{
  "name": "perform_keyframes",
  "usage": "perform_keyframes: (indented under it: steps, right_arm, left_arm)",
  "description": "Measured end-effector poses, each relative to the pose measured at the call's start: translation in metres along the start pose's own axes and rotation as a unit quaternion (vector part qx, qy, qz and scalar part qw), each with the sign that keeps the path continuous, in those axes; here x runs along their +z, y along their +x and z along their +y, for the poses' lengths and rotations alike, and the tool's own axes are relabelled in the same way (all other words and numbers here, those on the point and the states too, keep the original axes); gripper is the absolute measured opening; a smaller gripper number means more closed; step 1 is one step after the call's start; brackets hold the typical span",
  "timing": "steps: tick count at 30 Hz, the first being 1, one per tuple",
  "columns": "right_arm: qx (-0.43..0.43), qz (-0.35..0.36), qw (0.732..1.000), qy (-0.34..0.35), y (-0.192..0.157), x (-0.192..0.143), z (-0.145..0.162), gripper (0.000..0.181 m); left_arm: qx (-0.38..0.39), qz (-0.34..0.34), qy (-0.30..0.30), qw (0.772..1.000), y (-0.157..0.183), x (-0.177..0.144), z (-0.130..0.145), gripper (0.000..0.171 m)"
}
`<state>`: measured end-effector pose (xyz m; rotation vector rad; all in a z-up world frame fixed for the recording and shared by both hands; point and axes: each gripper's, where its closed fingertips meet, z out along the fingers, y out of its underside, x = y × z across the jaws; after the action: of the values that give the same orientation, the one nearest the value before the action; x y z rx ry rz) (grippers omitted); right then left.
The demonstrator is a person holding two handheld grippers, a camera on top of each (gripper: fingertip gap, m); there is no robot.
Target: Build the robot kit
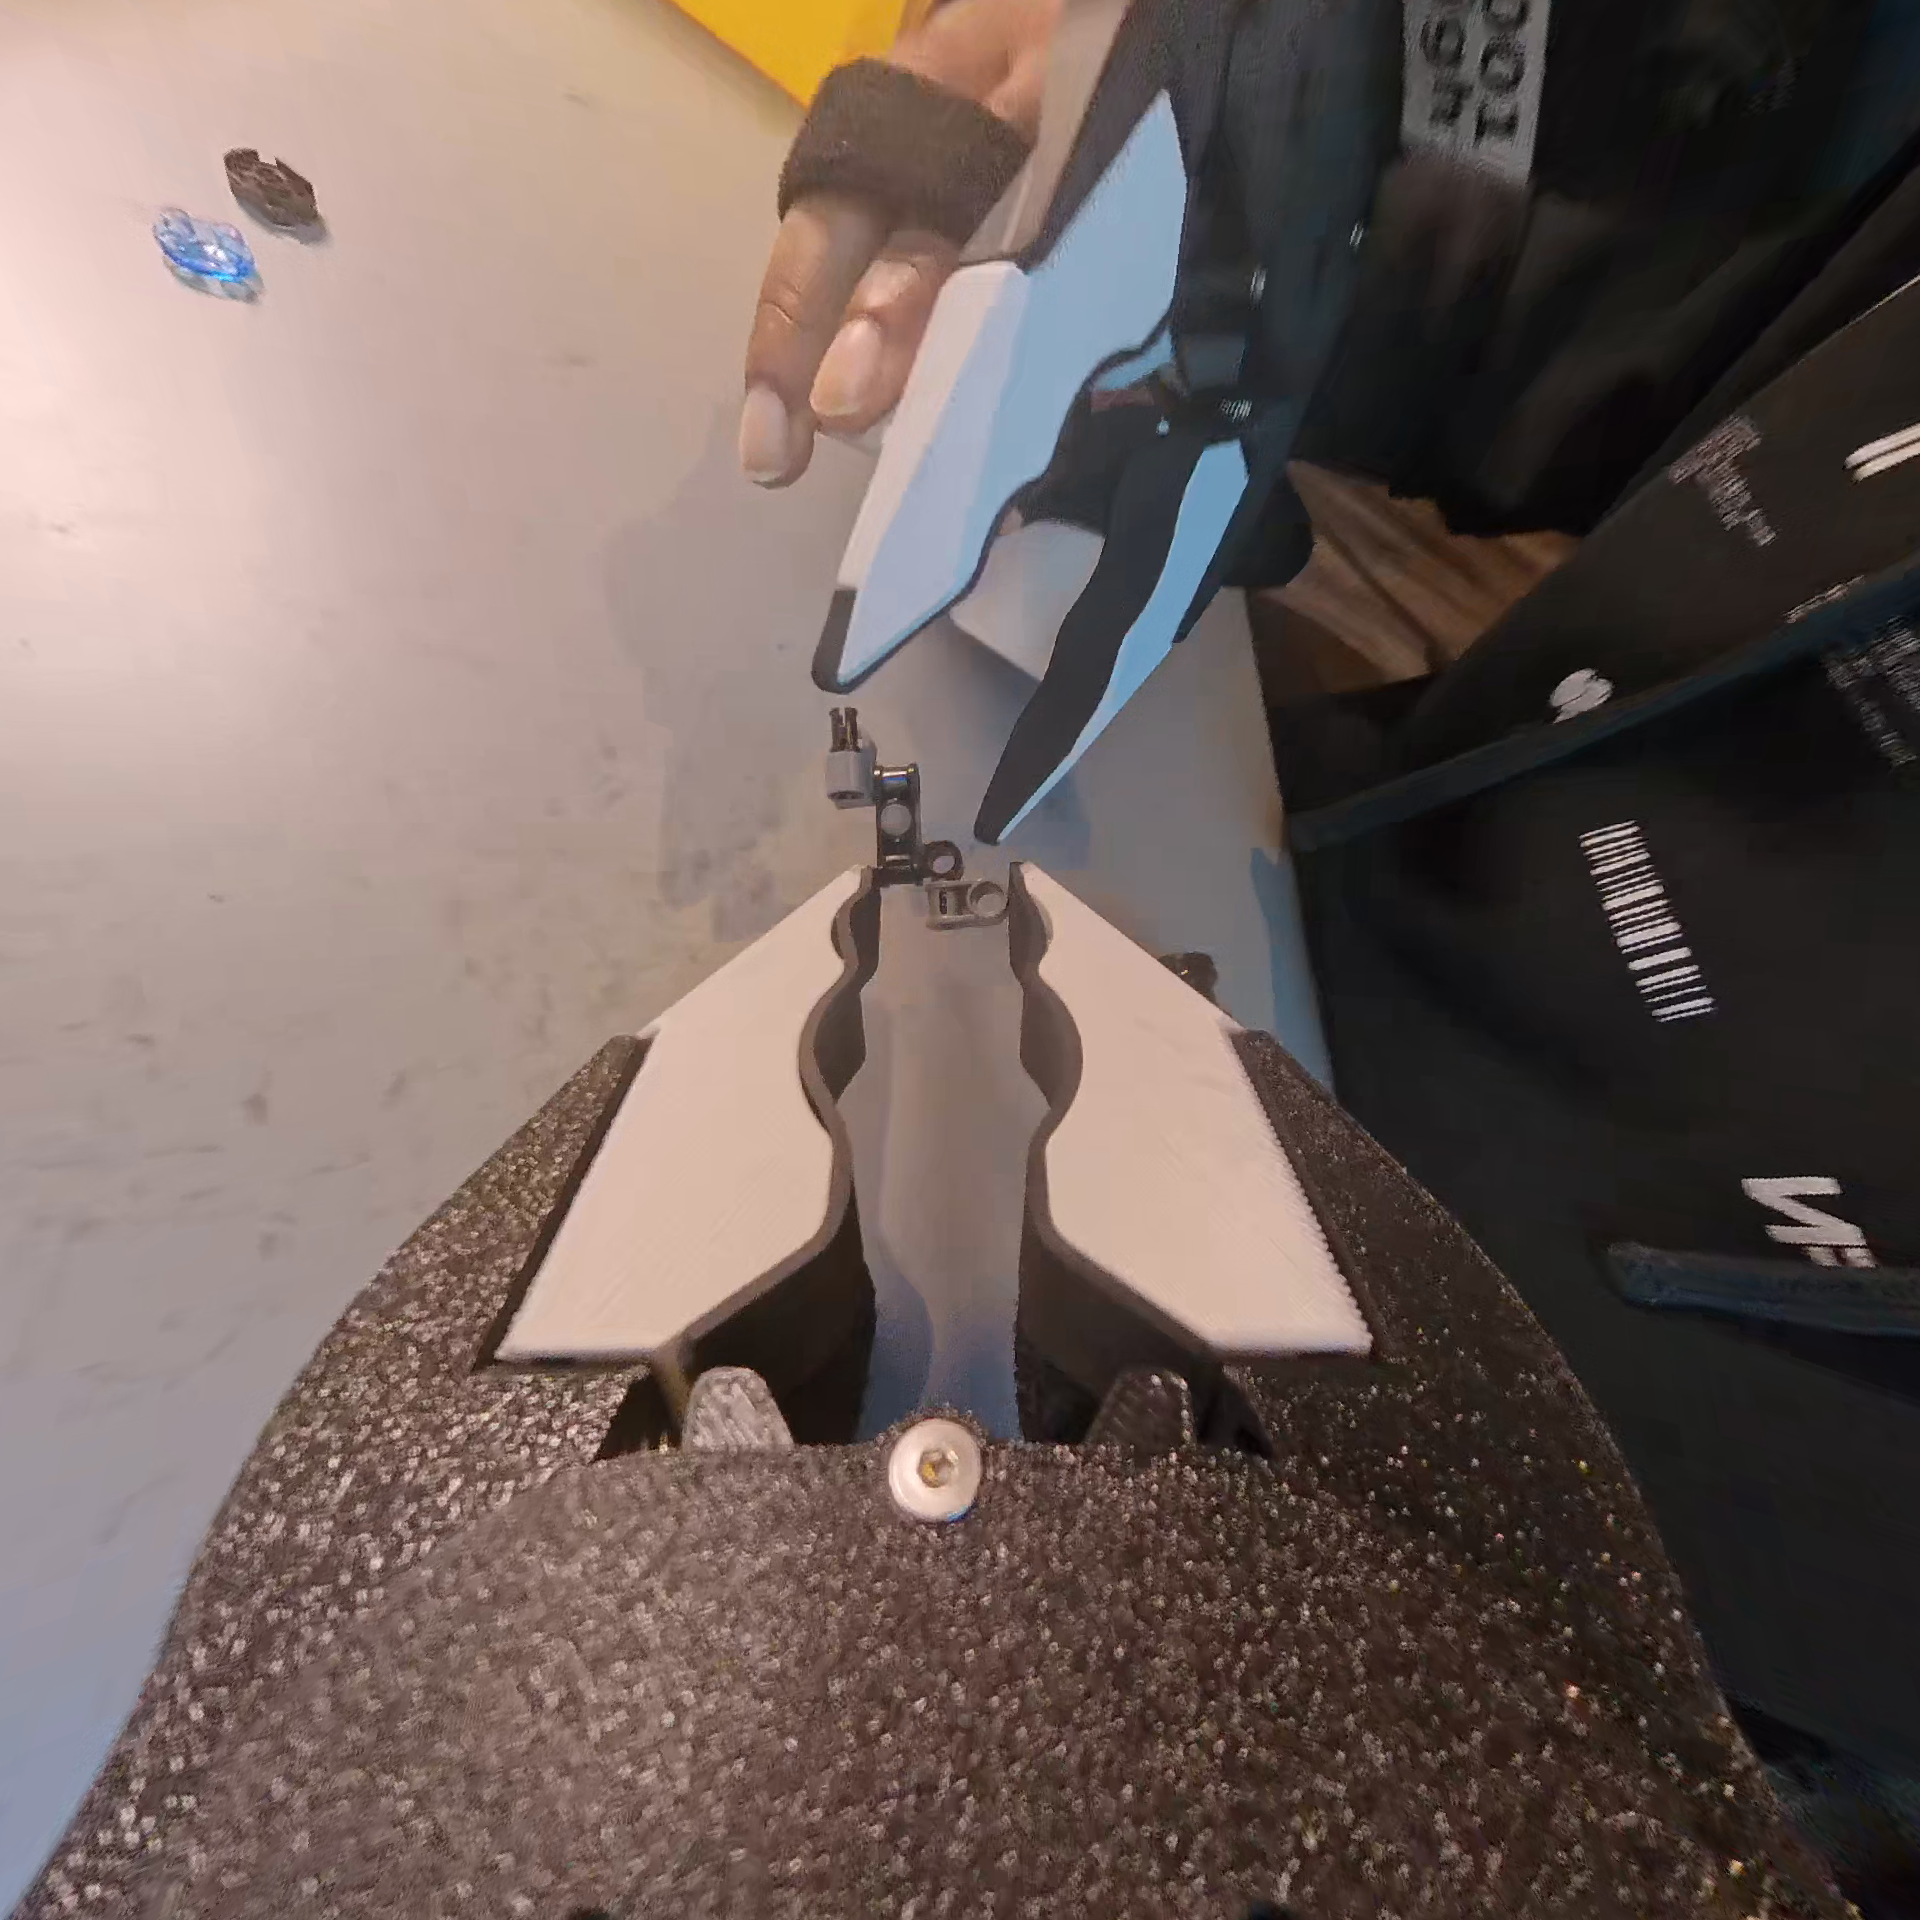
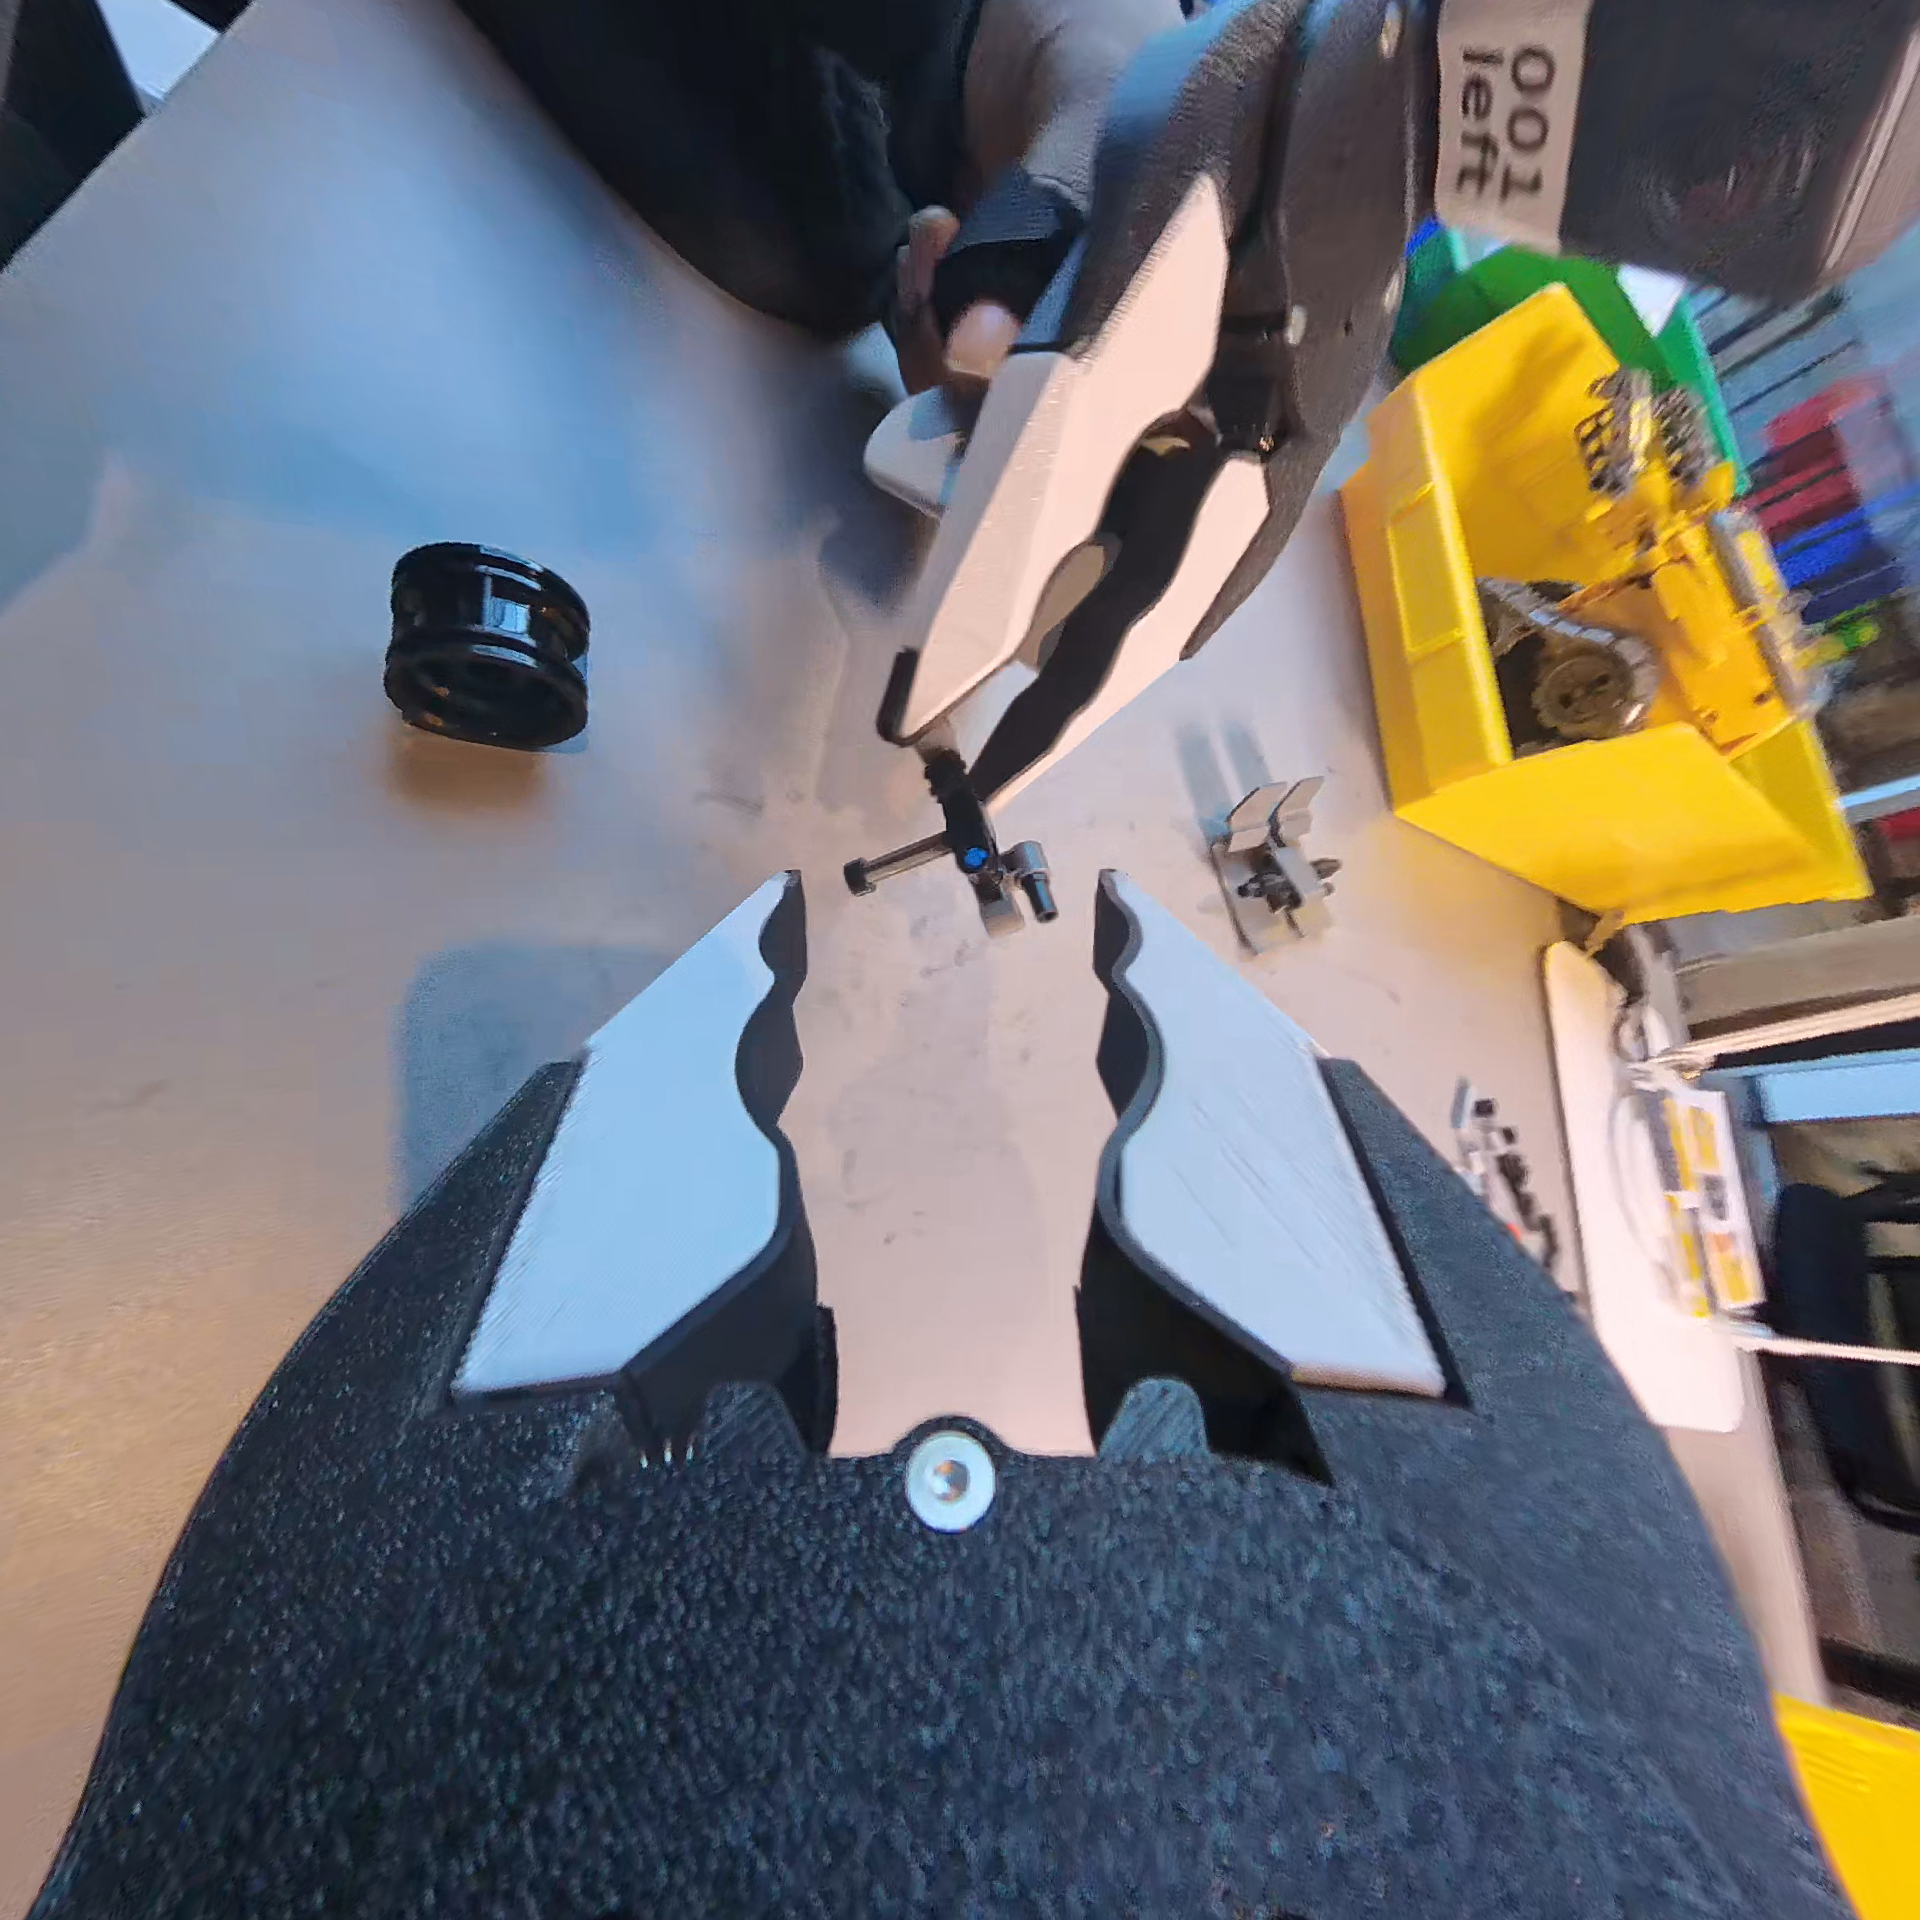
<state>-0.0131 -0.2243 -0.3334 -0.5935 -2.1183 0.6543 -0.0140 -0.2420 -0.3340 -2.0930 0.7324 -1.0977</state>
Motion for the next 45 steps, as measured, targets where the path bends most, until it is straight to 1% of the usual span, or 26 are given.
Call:
perform_keyframes:
  steps: [4,6,8,11,14,16,17,22,25,28,32,34,36,38,42,45]
  right_arm:
    - [-0.024,0.018,0.999,0.009,0.004,0.000,-0.006,0.066]
    - [-0.016,0.009,1.000,0.017,0.003,0.001,-0.009,0.066]
    - [0.013,-0.008,0.999,0.037,0.002,-0.001,-0.014,0.058]
    - [0.056,-0.038,0.996,0.055,0.000,-0.006,-0.018,0.043]
    - [0.093,-0.050,0.992,0.068,0.001,-0.009,-0.021,0.035]
    - [0.120,-0.047,0.988,0.082,0.005,-0.011,-0.022,0.023]
    - [0.137,-0.052,0.985,0.088,0.006,-0.011,-0.022,0.023]
    - [0.201,-0.064,0.971,0.110,0.005,-0.011,-0.020,0.023]
    - [0.248,-0.076,0.958,0.123,0.007,-0.012,-0.020,0.022]
    - [0.305,-0.092,0.937,0.144,0.012,-0.013,-0.021,0.021]
    - [0.351,-0.099,0.917,0.163,0.019,-0.016,-0.022,0.022]
    - [0.357,-0.101,0.914,0.161,0.019,-0.015,-0.021,0.021]
    - [0.363,-0.102,0.912,0.162,0.019,-0.014,-0.021,0.021]
    - [0.368,-0.100,0.909,0.168,0.020,-0.015,-0.022,0.021]
    - [0.367,-0.094,0.908,0.180,0.023,-0.019,-0.023,0.022]
    - [0.360,-0.091,0.909,0.190,0.025,-0.022,-0.025,0.032]
  left_arm:
    - [-0.054,0.068,0.043,0.995,0.012,-0.006,-0.014,0.024]
    - [-0.076,0.106,0.062,0.990,0.020,-0.008,-0.020,0.024]
    - [-0.089,0.127,0.066,0.986,0.024,-0.009,-0.022,0.024]
    - [-0.093,0.138,0.067,0.984,0.028,-0.007,-0.021,0.024]
    - [-0.099,0.149,0.074,0.981,0.032,-0.006,-0.023,0.024]
    - [-0.104,0.154,0.078,0.979,0.033,-0.005,-0.025,0.024]
    - [-0.105,0.153,0.081,0.979,0.033,-0.005,-0.026,0.024]
    - [-0.101,0.136,0.094,0.981,0.030,-0.006,-0.031,0.024]
    - [-0.082,0.105,0.109,0.985,0.024,-0.010,-0.036,0.024]
    - [-0.029,0.054,0.121,0.991,0.021,-0.015,-0.041,0.028]
    - [0.061,-0.029,0.113,0.991,0.019,-0.015,-0.043,0.029]
    - [0.089,-0.058,0.114,0.988,0.018,-0.013,-0.046,0.028]
    - [0.107,-0.081,0.106,0.985,0.016,-0.011,-0.046,0.021]
    - [0.122,-0.089,0.103,0.983,0.016,-0.009,-0.046,0.009]
    - [0.120,-0.086,0.110,0.983,0.016,-0.009,-0.048,0.007]
    - [0.116,-0.079,0.113,0.984,0.017,-0.010,-0.048,0.007]
